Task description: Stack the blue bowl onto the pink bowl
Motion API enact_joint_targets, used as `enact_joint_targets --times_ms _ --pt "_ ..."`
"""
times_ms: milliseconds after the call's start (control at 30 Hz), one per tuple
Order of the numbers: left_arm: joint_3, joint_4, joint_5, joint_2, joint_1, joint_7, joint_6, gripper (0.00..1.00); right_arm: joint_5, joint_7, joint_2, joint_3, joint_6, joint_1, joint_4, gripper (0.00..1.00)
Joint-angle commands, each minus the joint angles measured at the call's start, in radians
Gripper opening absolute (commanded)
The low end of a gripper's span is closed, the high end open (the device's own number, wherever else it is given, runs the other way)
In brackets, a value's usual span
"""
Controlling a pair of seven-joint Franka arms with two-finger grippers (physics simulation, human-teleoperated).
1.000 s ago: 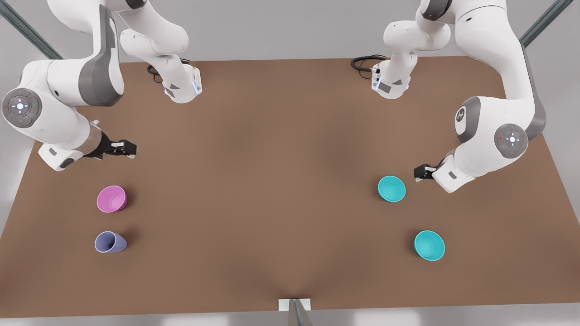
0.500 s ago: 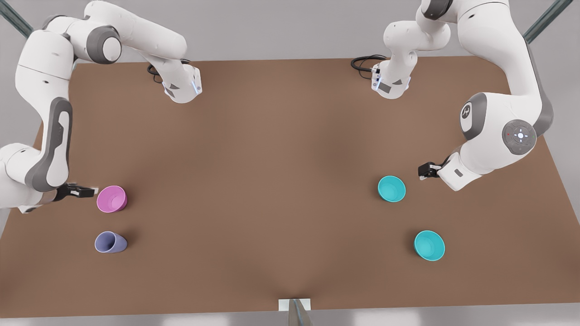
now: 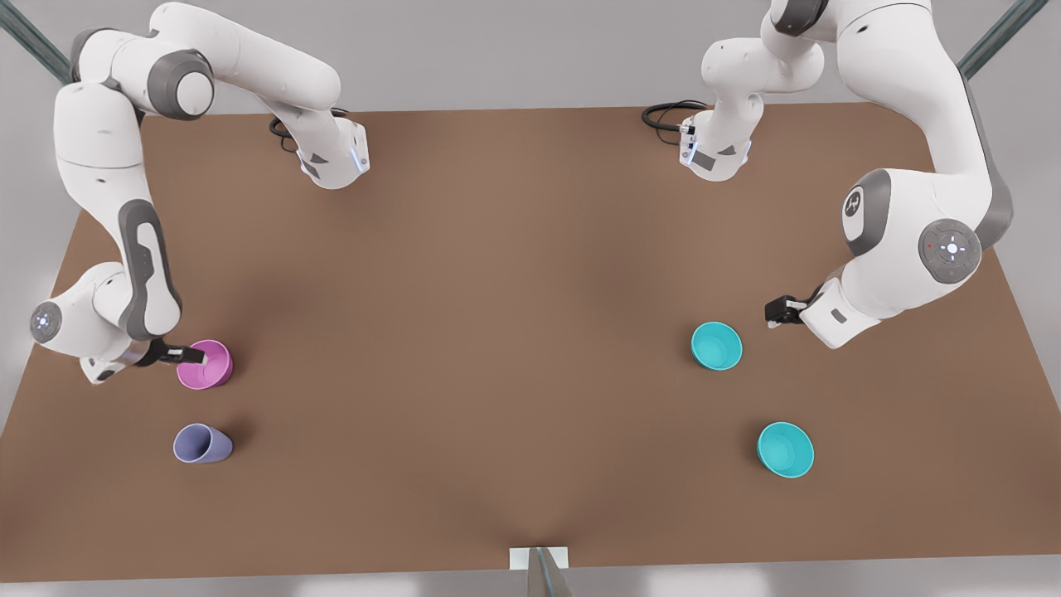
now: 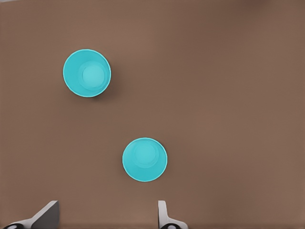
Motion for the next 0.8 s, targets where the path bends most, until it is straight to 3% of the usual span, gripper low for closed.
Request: enact_joint_targets --times_ms 0,167,200,233,267,400,533,667,767 --pt "0.000 -0.001 0.000 -0.001 0.000 0.001 -0.003 1.00 0.004 -0.253 -0.001 0.000 0.226 -0.012 -0.047 1.00" --pt "0.000 -0.001 0.001 -0.001 0.000 0.001 -0.003 1.00 0.014 -0.251 -0.004 0.002 0.226 -0.012 -0.074 0.98" --pt "-0.002 0.001 0.001 -0.001 -0.001 -0.001 -0.018 1.00 0.015 -0.251 -0.004 0.002 0.226 -0.009 -0.074 0.63" --pt "-0.002 0.001 0.001 -0.001 -0.001 -0.001 -0.023 1.00 0.015 -0.250 -0.004 0.002 0.226 -0.007 -0.076 0.43" --pt "-0.002 0.001 0.001 -0.001 -0.001 -0.001 -0.023 1.00 0.015 -0.250 -0.004 0.002 0.226 -0.006 -0.076 0.35" --pt "-0.002 0.001 0.001 -0.001 -0.001 -0.001 -0.023 1.00 0.015 -0.248 -0.004 0.008 0.224 -0.004 -0.074 0.22" --pt "-0.002 -0.001 0.001 -0.001 -0.001 -0.001 -0.023 1.00 0.017 -0.248 -0.024 0.011 0.177 0.007 -0.073 0.21" --pt "-0.002 0.001 0.001 0.000 -0.001 0.001 -0.023 1.00 0.095 -0.184 -0.193 0.028 -0.245 0.056 -0.036 0.21" --pt "-0.002 0.001 0.001 0.000 -0.001 0.001 -0.023 1.00 0.119 0.038 -0.222 0.028 -0.524 0.171 0.077 0.21"
